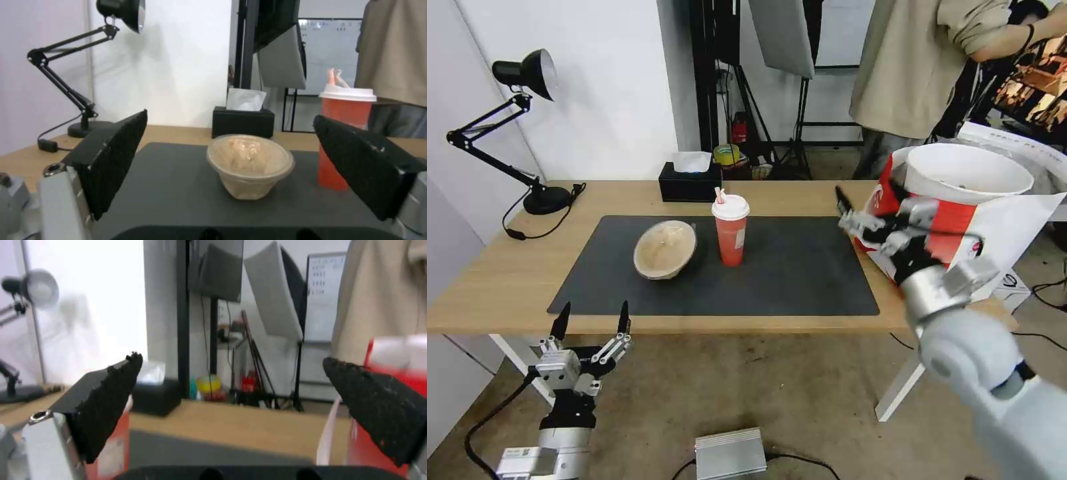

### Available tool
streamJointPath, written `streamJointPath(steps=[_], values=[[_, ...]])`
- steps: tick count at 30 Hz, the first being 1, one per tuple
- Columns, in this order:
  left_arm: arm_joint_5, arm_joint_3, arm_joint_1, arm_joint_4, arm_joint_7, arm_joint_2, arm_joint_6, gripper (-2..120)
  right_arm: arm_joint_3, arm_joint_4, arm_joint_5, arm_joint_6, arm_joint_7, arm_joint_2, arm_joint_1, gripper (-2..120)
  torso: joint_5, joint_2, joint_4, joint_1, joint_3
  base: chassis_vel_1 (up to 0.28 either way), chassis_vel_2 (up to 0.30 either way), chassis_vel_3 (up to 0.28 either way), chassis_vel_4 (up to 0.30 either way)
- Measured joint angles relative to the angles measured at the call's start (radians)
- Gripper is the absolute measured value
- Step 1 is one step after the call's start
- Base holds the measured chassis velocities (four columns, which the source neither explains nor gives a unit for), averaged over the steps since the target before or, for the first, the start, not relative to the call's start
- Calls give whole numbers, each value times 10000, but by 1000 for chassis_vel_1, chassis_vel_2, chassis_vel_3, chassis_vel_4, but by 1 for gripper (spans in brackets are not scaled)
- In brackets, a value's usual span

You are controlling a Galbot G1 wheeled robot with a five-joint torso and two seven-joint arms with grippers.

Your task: Pick up the trash from the table and place it into the takeout bag.

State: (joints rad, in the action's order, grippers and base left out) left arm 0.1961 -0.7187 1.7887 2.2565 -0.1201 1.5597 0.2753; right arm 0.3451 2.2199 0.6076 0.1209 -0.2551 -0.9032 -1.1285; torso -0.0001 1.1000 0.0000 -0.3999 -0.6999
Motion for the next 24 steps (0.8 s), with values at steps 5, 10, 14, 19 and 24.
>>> streamJointPath(steps=[5,10,14,19,24], values=[[4,16,38,1,0,89,53,100,52,174,-1088,-7,395,-816,-1399,100,0,0,0,-1,0,0,0,0,0],[1,17,79,2,0,96,100,100,86,236,-1811,-105,672,-1256,-2018,100,0,0,0,0,0,0,0,0,0],[-3,17,133,-41,-4,127,231,100,184,243,-2399,-40,943,-1585,-2462,100,0,0,0,-1,0,0,0,0,0],[-18,17,182,-59,-29,142,312,100,227,218,-2893,150,1084,-1946,-2810,100,0,0,0,0,0,0,0,0,0],[-19,-19,187,-47,-46,119,353,100,244,196,-3373,216,1279,-2290,-3089,100,0,0,1,0,0,0,0,0,0]])
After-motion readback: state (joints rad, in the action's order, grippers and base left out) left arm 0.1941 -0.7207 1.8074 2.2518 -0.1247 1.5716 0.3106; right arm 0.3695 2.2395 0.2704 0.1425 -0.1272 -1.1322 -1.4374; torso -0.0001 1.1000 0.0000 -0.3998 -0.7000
